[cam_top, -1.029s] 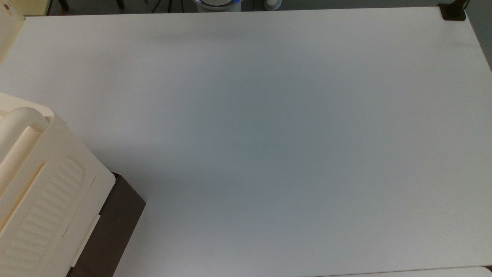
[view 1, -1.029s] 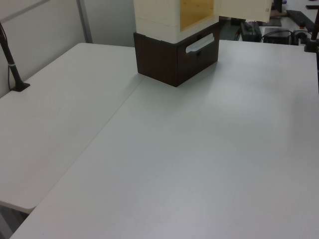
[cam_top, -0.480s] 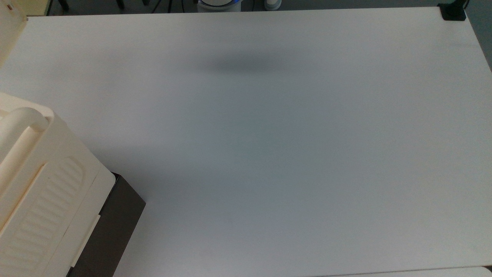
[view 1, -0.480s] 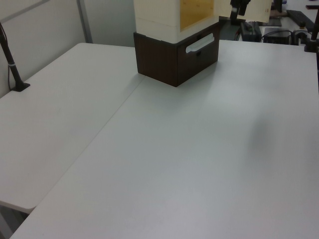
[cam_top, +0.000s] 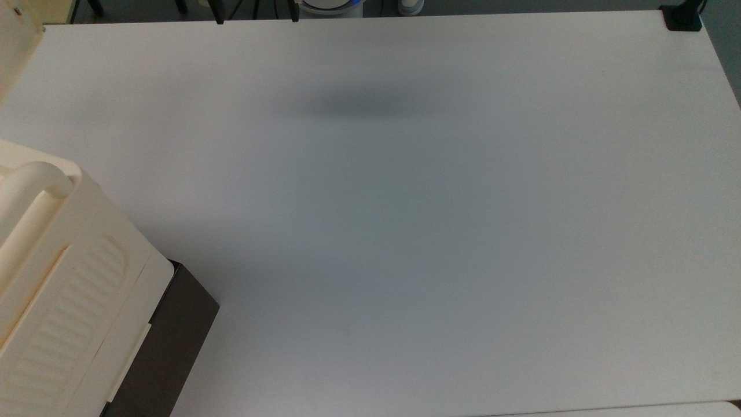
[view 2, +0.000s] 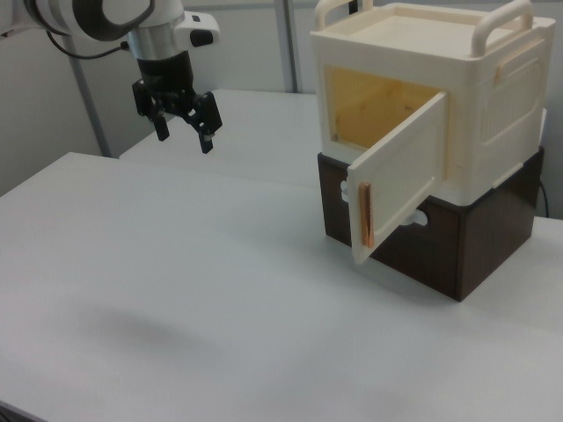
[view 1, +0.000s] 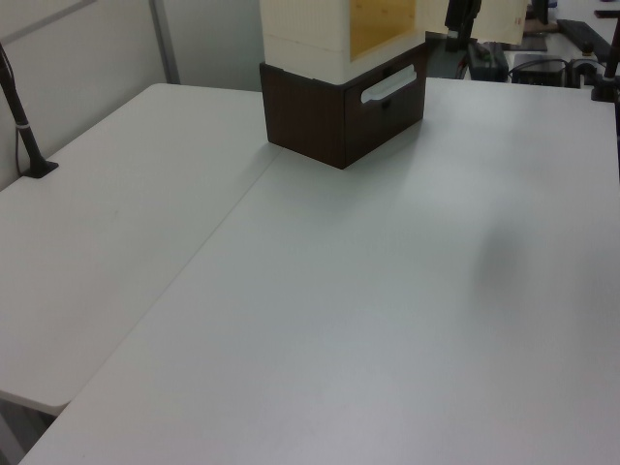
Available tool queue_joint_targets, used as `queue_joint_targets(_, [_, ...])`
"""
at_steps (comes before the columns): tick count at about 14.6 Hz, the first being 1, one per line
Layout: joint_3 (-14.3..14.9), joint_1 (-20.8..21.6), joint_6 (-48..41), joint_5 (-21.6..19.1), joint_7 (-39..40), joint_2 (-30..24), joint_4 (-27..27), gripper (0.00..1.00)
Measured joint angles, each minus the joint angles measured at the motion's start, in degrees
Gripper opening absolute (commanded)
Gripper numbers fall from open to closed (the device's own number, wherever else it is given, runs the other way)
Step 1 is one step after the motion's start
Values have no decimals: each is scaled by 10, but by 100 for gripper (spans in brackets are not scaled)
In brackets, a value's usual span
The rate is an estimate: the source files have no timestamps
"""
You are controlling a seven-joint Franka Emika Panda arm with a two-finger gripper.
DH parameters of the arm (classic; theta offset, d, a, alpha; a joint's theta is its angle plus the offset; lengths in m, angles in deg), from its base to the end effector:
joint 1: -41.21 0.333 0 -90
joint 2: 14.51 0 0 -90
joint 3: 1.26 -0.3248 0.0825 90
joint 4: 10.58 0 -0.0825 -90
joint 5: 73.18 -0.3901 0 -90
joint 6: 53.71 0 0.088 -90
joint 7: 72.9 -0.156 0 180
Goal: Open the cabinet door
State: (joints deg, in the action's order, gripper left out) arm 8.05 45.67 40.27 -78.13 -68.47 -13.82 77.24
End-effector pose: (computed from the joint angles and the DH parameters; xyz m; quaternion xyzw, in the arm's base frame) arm 0.5757 -0.0354 0.6031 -0.9980 0.0045 -0.0510 0.0382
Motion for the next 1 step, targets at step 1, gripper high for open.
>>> queue_joint_targets(1, [0, 1, 0, 6, 0, 0, 0, 100])
